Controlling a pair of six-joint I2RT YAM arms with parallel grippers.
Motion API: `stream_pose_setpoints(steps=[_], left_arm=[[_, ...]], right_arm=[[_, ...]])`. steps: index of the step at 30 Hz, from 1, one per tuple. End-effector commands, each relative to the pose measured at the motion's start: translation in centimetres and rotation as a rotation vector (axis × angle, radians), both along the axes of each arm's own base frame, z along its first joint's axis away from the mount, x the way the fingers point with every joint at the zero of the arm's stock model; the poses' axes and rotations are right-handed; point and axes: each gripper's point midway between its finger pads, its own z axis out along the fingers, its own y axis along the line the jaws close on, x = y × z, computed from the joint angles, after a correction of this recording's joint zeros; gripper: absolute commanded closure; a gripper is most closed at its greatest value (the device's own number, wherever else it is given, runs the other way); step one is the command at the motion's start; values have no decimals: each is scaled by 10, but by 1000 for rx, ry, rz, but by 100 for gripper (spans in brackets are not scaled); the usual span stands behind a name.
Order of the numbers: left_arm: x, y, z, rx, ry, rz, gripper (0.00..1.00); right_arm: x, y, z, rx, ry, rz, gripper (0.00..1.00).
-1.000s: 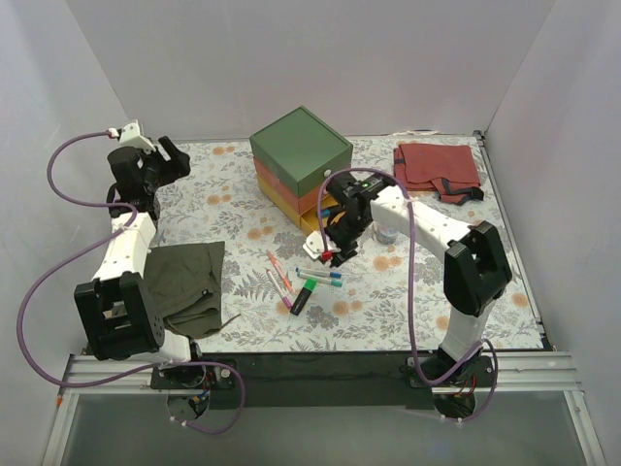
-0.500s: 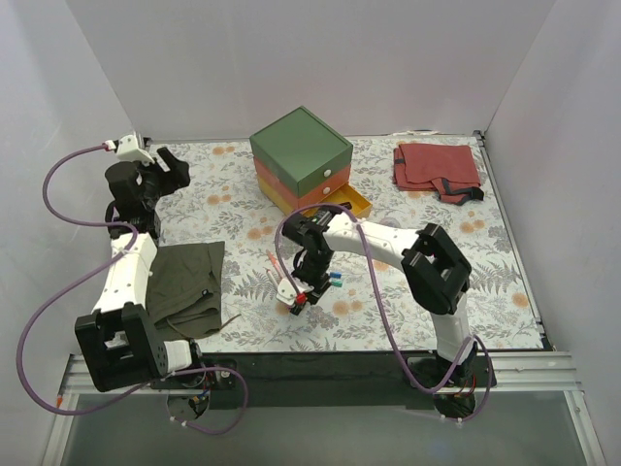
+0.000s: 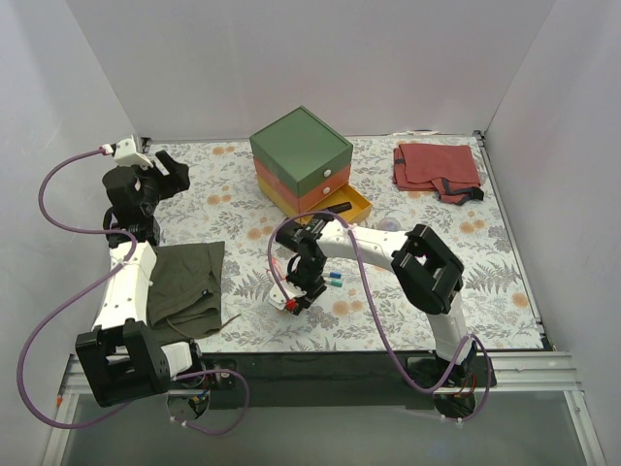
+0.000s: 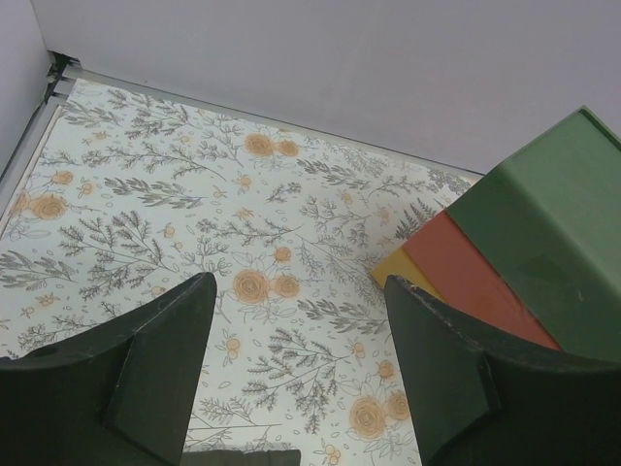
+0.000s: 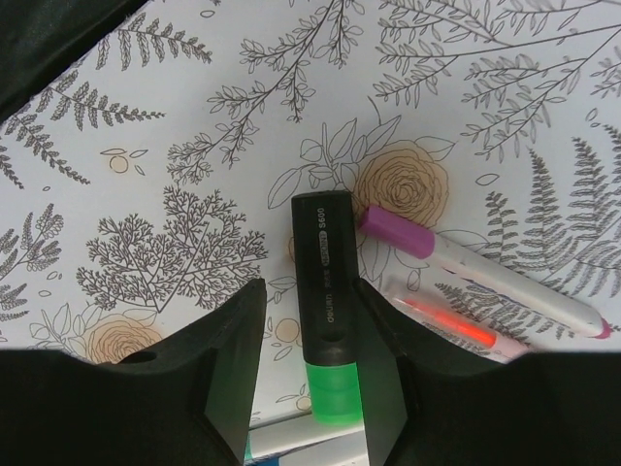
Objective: Sort the stationery into containers
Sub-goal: Pick up the pen from the center of the board.
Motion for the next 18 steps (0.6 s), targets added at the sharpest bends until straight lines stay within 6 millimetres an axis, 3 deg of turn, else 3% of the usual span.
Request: stream_pose_setpoints(steps=[1,6,9,10,13,18], left_arm=[[-4,-3,1,-8,-3,-12,29],[-6,-2,-2,-5,3,-10,29],[-6,-2,0,-2,3,-10,29],[-6,-3,0,-2,3,-12,29],[-3,-3,0,0,6,-17,29],[1,-1,5,4,-2,-17,29]], right_arm=[[-1,-7,-21,-61,16,-39,51],[-1,-10,-36,-103,23,-89,53],[3,-11,-38,-126,10,-134,71],[6,-11,-31,-115,-1,-145,80],[13,-15,-6,-74,-11,-203,91],[43,-27,41,-3,-74,-341,92]])
